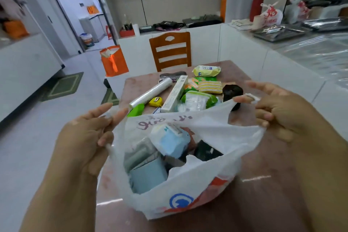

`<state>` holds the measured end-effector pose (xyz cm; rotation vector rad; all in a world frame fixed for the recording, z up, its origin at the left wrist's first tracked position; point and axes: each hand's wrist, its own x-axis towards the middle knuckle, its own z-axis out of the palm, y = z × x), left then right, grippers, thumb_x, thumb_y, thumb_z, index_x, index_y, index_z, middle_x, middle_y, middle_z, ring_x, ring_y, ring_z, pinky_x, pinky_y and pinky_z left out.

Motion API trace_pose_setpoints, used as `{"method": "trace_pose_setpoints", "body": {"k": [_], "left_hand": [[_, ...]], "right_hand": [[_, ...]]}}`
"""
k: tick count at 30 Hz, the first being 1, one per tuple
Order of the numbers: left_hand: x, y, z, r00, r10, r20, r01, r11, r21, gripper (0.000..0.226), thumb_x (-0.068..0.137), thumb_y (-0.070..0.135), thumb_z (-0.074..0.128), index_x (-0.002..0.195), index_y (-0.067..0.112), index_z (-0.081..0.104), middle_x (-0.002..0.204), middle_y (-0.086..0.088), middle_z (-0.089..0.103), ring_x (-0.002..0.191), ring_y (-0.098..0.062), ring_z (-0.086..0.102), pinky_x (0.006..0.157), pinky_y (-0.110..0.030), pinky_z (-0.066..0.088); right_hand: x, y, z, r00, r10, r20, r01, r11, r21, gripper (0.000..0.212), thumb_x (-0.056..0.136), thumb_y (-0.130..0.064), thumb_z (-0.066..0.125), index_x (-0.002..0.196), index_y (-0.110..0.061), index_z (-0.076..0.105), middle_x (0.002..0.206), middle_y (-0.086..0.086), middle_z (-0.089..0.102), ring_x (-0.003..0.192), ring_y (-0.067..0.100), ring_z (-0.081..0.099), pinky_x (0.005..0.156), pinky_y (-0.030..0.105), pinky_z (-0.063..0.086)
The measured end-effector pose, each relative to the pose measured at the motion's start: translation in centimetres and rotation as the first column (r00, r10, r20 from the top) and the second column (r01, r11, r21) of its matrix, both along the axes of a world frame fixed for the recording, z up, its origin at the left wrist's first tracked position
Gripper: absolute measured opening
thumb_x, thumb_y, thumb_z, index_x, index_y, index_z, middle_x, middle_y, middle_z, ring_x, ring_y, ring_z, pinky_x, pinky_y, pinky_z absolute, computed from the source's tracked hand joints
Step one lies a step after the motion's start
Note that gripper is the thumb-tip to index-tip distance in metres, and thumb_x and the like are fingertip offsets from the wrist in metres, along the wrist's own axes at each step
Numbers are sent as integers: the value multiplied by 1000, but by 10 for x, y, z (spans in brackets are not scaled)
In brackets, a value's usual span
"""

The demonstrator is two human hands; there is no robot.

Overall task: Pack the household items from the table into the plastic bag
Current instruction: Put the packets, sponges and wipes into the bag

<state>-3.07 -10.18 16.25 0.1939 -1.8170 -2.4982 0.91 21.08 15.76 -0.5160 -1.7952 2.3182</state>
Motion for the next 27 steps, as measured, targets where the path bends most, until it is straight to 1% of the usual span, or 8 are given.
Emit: {"method": "trace_pose_setpoints", "body": {"k": [9, 12, 16, 20, 21, 24, 25, 27], "left_hand": [[-8, 2, 33, 992, -13, -129, 25, 995, 92, 36, 95, -10, 27, 93, 13, 55, 104, -15, 63, 91, -10, 73, 28, -11, 26], [-6, 3, 1, 999, 4, 41, -4, 1000, -18, 33, 95, -11, 29, 94, 10, 55, 101, -17, 64, 76, -7, 73, 28, -12, 26], [-4, 4, -27, 983, -41, 180, 44, 999, -11, 31, 93, -14, 30, 98, 4, 54, 68, -11, 74, 69, -13, 66, 28, -13, 26], [2, 1, -22, 975, -100, 198, 103, 995, -5, 31, 90, -16, 33, 103, 0, 56, 85, -21, 74, 52, -8, 67, 29, -14, 28], [6, 2, -19, 971, -123, 204, 128, 992, -10, 32, 89, -17, 33, 104, -1, 57, 89, -22, 74, 59, -10, 70, 29, -14, 28], [16, 4, -11, 954, -191, 229, 203, 979, -30, 35, 85, -18, 35, 105, -4, 60, 88, -22, 74, 76, -21, 71, 29, -14, 30], [20, 5, -9, 950, -214, 229, 226, 974, -24, 36, 85, -18, 35, 104, -3, 61, 88, -23, 74, 73, -21, 71, 29, -13, 32], [24, 5, -6, 947, -230, 225, 236, 972, 1, 35, 86, -18, 34, 99, -2, 63, 86, -22, 75, 66, -17, 73, 30, -12, 37]], "right_hand": [[8, 3, 35, 945, -178, -274, 172, 984, -46, 54, 84, 19, 26, 115, -11, 57, 105, 14, 65, 30, 1, 28, 29, 15, 25], [-4, -3, 4, 974, -217, -69, 226, 962, 152, 54, 84, 20, 28, 126, -4, 53, 115, 13, 58, 26, 3, 31, 29, 13, 24], [-11, -8, -47, 941, -144, 306, -16, 885, 464, 45, 94, 7, 37, 137, -4, 48, 97, 11, 60, 37, 14, 43, 35, 19, 33], [-11, -5, -46, 907, -146, 395, -145, 773, 618, 47, 94, -4, 43, 140, -17, 47, 97, 18, 66, 56, 23, 57, 54, 28, 46], [-10, -7, -40, 893, -169, 416, -209, 665, 717, 49, 95, -10, 44, 143, -20, 43, 111, 17, 65, 73, 26, 64, 65, 30, 50], [-6, -19, -21, 883, -395, 253, -264, 29, 964, 49, 94, -35, 47, 142, -25, 40, 139, 9, 46, 121, 32, 44, 94, 38, 40], [-7, -29, -11, 921, -360, 146, -182, -70, 981, 47, 93, -39, 49, 137, -23, 45, 137, 7, 47, 121, 31, 41, 95, 39, 38], [-18, -50, 6, 993, -92, 72, -71, 7, 997, 42, 94, -40, 48, 132, -22, 51, 135, 3, 51, 121, 25, 44, 98, 39, 38]]}}
